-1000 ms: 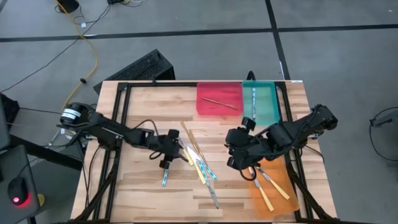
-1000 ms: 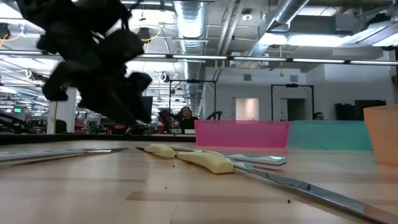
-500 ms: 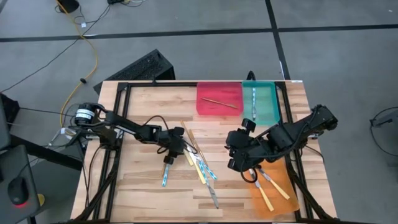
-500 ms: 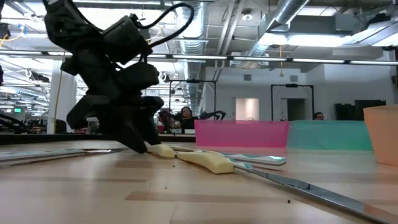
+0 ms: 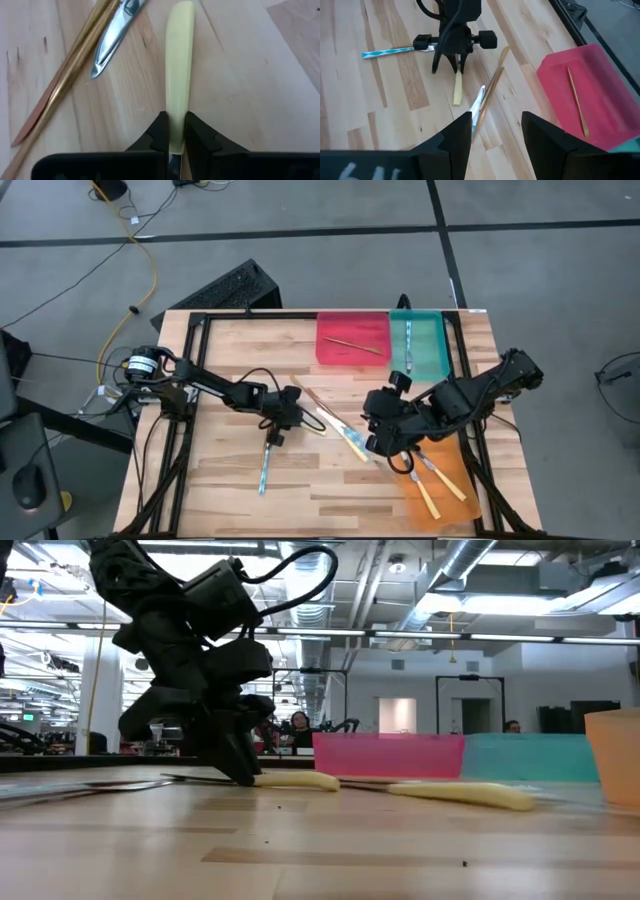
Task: Sort silverware by color (type)
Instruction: Put the yellow knife into the orange bin
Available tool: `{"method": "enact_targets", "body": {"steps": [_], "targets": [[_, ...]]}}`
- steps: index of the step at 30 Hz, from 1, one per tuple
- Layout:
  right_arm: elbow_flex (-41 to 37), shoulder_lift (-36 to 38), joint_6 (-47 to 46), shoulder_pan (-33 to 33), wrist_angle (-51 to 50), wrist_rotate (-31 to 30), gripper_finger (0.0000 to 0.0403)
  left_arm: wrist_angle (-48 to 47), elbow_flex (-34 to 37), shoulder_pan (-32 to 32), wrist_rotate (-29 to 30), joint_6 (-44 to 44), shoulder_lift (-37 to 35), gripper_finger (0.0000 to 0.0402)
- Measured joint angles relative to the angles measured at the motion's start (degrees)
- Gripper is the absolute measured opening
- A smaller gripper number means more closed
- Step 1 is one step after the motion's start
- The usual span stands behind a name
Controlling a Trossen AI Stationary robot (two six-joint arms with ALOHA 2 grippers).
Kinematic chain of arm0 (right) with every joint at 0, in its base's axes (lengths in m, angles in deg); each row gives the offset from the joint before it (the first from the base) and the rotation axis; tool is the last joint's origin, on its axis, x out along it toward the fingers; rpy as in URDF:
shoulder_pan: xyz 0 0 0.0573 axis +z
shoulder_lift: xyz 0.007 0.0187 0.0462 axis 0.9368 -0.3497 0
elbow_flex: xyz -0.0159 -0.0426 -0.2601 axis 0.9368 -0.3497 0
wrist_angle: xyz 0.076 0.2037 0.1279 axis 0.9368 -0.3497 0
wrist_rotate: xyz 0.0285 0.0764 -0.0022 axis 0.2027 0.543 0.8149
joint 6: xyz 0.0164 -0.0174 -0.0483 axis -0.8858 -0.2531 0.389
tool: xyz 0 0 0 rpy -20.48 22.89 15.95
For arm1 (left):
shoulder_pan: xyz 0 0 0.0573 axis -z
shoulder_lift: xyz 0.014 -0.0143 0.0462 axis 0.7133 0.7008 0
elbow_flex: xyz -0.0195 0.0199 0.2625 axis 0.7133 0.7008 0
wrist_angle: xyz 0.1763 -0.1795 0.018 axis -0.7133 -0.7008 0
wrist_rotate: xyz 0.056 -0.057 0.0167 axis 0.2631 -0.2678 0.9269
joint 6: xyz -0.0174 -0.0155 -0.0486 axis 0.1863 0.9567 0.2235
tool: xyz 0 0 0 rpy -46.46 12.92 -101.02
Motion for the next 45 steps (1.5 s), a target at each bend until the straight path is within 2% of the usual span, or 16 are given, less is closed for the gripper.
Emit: {"method": "enact_targets", "body": {"steps": [8, 19, 23, 26, 28, 33, 36, 41, 45], "targets": [[0.0, 0.0, -0.5, 2.6, 1.7, -3.2, 0.0194, -1.1, 0.5, 0.0, 1.8, 4.7, -3.4, 0.0018], [0.0, 0.0, -5.1, 9.3, 3.5, -15.7, 0.0194, 0.3, 0.6, -0.1, 3.3, 8.5, -23.2, 0.0018], [-0.2, 0.0, -10.0, 11.8, 4.3, -23.0, 0.0194, 5.6, 0.5, 0.2, 1.9, 11.7, -30.7, 0.0017], [-2.8, 0.0, -11.4, 14.1, 8.7, -30.5, 0.0194, 11.4, 0.5, 1.5, 0.4, 12.5, -35.6, 0.0016], [-5.5, 0.0, -11.5, 15.1, 12.5, -33.2, 0.0194, 14.7, 0.4, 2.9, 0.3, 12.4, -38.2, 0.0016], [-10.7, -0.1, -12.5, 16.1, 20.8, -34.2, 0.0194, 27.0, 2.9, 7.1, 0.3, 12.1, -42.0, 0.0016], [-14.6, -0.1, -9.3, 15.2, 29.2, -34.1, 0.0194, 36.7, 6.5, 9.6, 0.2, 12.0, -42.2, 0.0016], [-20.5, -0.1, 4.3, 12.1, 50.1, -31.5, 0.0194, 47.9, 11.5, 11.9, 1.0, 14.0, -40.1, 0.0016], [-24.9, -0.1, 17.0, 7.9, 68.3, -22.6, 0.0194, 56.2, 13.6, 13.5, 1.1, 15.6, -36.8, 0.0016]]}}
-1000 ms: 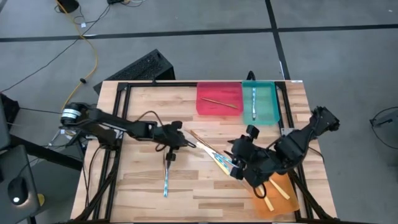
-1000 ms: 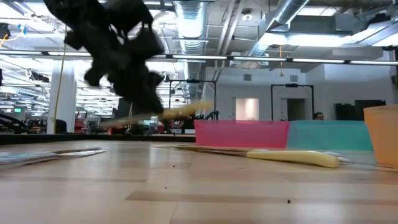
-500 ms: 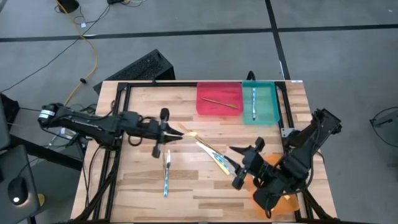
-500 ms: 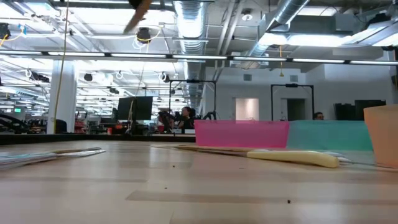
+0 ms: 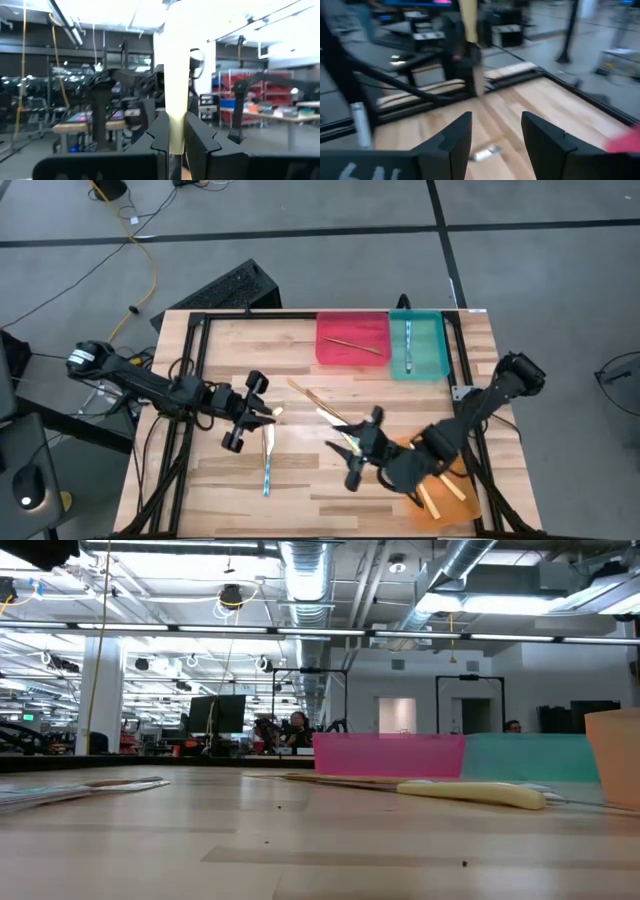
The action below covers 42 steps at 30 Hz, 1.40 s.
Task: Sort silverware by color (type)
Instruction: Put the yellow knife into the orange bin
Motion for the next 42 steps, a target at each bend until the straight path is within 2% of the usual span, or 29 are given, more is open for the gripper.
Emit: {"method": "enact_targets", "body": {"steps": [3, 7, 16, 20, 26, 29, 36, 42], "targets": [[-1.9, 0.0, 7.0, -3.3, 9.8, 6.8, 0.0194, 4.5, 0.6, 1.1, 0.0, 0.6, 2.9, 0.0016], [-2.0, 0.0, 12.9, -6.7, 15.8, 14.5, 0.0194, 8.6, 0.6, 2.2, 0.1, 1.5, 6.7, 0.0016], [-2.0, 0.0, 14.6, -11.0, 16.5, 23.4, 0.0195, 14.3, 0.3, 2.7, 1.9, 1.6, 12.8, 0.002], [-2.0, 0.0, 14.5, -11.5, 16.8, 24.4, 0.0211, 14.5, 0.2, 2.7, 3.6, 1.6, 13.9, 0.0025], [-2.0, 0.0, 14.5, -11.9, 17.4, 24.4, 0.0259, 14.8, 0.2, 2.7, 4.9, 0.4, 13.9, 0.0021], [-2.1, 0.0, 14.6, -12.4, 18.9, 24.7, 0.0275, 13.6, 0.2, 2.6, 7.7, -0.3, 13.8, 0.0021], [-2.1, 0.0, 14.5, -13.4, 19.6, 25.7, 0.0287, 12.1, 0.2, 2.4, 12.9, -2.1, 13.8, 0.0021], [-2.1, 0.0, 14.1, -14.8, 19.5, 25.9, 0.0287, 11.1, -1.2, 2.3, 14.1, -3.7, 13.8, 0.0021]]}}
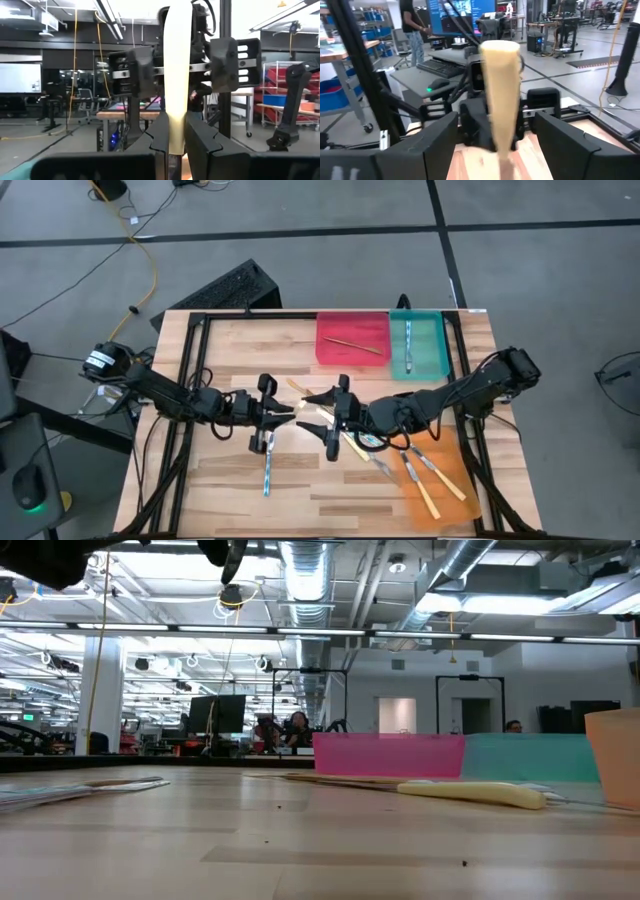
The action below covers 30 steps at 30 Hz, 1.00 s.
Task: Sort silverware by color (type)
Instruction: Put the yellow knife into the orange bin
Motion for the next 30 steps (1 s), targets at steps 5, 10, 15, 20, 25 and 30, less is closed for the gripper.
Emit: {"method": "enact_targets", "body": {"steps": [5, 10, 15, 20, 25, 30], "targets": [[-0.1, -2.1, 0.9, -1.5, 2.3, 0.8, 0.0287, -6.7, -3.8, 0.0, 0.0, -2.9, 0.0, 0.0022], [-0.2, -3.3, 2.5, -0.8, 2.5, -3.1, 0.0282, -7.8, -4.2, 0.0, 1.3, -3.5, 0.0, 0.0022], [0.0, -2.5, 5.8, 0.9, 3.5, -8.6, 0.0255, -7.8, -3.6, 0.0, 1.3, -2.5, 0.0, 0.0022], [0.0, -2.2, 6.1, 1.5, 4.1, -10.4, 0.0165, -7.3, -3.6, 0.0, 1.4, -2.4, 0.0, 0.0022], [0.0, -2.2, 4.9, 0.9, 3.8, -7.5, 0.0068, -7.2, -3.6, 0.0, 1.9, -2.3, 0.0, 0.0023], [0.0, -2.2, 3.2, 0.6, 2.9, -7.6, 0.0068, -7.8, -3.6, 0.0, 1.8, -0.9, 0.0, 0.0023]]}}
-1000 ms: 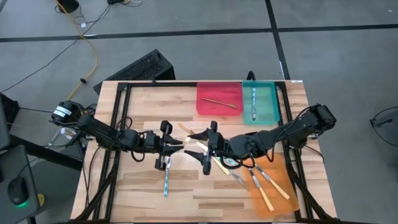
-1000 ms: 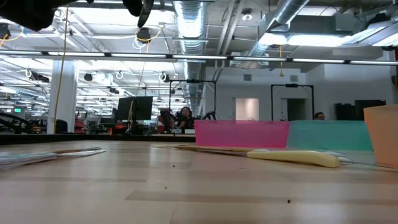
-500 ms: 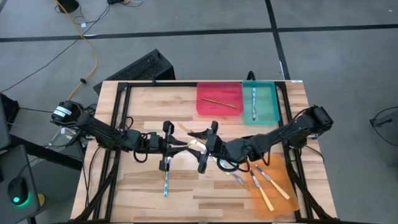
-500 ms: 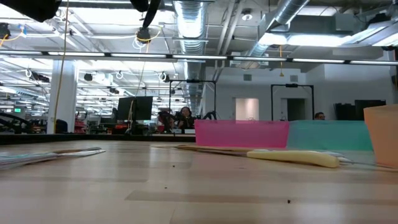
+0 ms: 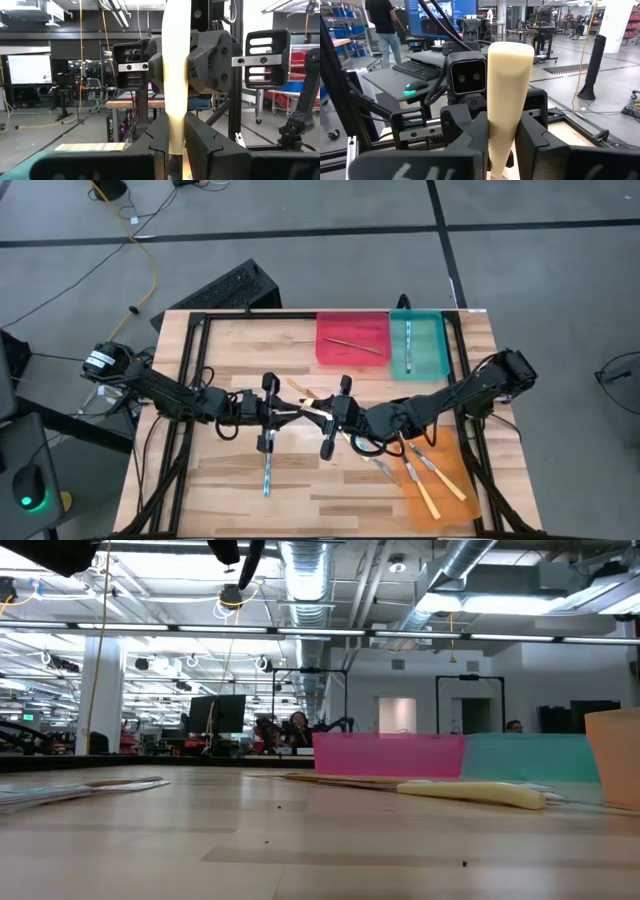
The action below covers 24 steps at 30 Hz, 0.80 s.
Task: Sort silverware by color (type)
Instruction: Put the yellow knife into the orange bin
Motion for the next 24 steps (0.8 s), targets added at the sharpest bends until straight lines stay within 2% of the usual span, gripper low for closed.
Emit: {"method": "enact_targets", "body": {"steps": [3, 6, 9, 13, 17, 20, 24], "targets": [[0.0, 0.0, -0.9, 0.0, -0.4, -0.1, 0.0068, -0.7, 0.0, 0.0, 0.1, 0.7, 0.0, 0.003], [0.0, 0.0, -3.1, 0.3, -2.5, -2.4, 0.0068, -2.6, 0.0, 0.1, 3.6, 2.5, 0.0, 0.0047], [0.0, 1.3, -5.5, 0.8, -8.1, -6.3, 0.0068, -5.8, 0.0, 0.1, 5.7, 3.1, 0.0, 0.0075], [0.0, 6.0, -12.3, 1.4, -18.3, -8.3, 0.0068, -9.4, 0.0, 0.2, 8.4, 6.0, -0.1, 0.0115], [0.0, 11.5, -25.3, 1.7, -34.4, -8.5, 0.0068, -11.8, 0.0, 0.2, 9.3, 8.7, -0.1, 0.0144], [0.0, 16.6, -39.6, 1.7, -49.8, -5.0, 0.0068, -13.6, 0.0, 0.3, 9.3, 10.2, -0.1, 0.0153], [0.1, 21.6, -56.2, 1.8, -68.3, 2.6, 0.0068, -17.1, 0.0, 0.2, 9.4, 11.9, -0.1, 0.0154]]}}
